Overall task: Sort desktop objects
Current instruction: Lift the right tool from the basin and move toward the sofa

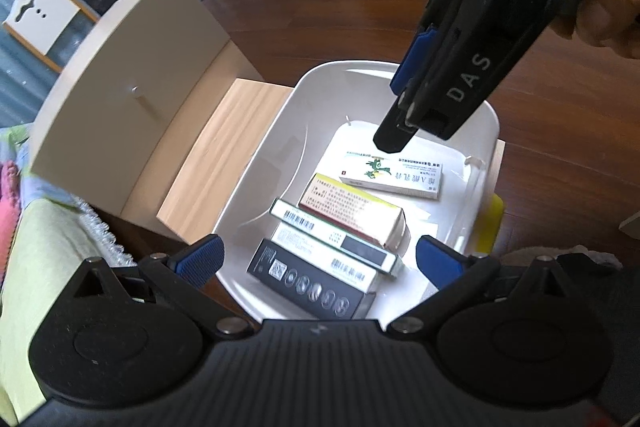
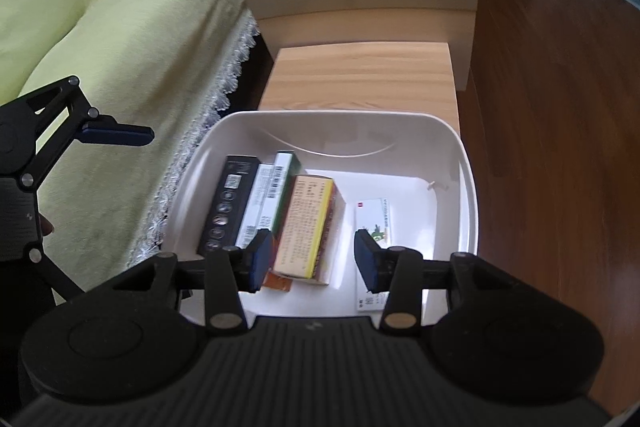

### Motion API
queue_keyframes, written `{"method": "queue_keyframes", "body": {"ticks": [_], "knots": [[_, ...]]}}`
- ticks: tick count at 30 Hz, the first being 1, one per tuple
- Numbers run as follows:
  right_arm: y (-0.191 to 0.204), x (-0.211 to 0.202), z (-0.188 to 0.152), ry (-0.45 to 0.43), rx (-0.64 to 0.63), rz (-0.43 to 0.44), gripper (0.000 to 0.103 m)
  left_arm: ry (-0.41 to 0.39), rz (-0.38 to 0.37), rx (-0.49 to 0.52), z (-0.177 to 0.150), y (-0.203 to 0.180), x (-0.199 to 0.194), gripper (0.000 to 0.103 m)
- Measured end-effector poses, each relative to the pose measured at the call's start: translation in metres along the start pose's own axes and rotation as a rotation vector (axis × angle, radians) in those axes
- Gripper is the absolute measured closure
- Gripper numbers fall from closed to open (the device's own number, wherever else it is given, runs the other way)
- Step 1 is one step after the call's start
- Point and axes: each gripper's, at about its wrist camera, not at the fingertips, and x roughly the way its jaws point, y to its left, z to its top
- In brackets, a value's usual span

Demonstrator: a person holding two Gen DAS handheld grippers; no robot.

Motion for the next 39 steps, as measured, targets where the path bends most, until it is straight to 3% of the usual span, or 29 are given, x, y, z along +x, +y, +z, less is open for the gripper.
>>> {"method": "queue_keyframes", "body": {"ticks": [22, 32, 39], "knots": [[0.095, -0.043, -0.003, -0.039, -0.185, 0.111, 0.053, 0.040, 0.197, -0.208, -0.073, -0.004, -0.096, 0.000], [0.167, -0.046, 0.005, -0.053, -0.310, 0.198, 0.051, 0.071, 0.358, -0.433, -0.140, 0.008, -0.160, 0.000], [0.245, -0.040, 0.008, -0.047, -0.441, 0.306, 0.051, 0.154, 0.471, -0.598, -0.209, 0.011, -0.204, 0.000]]}}
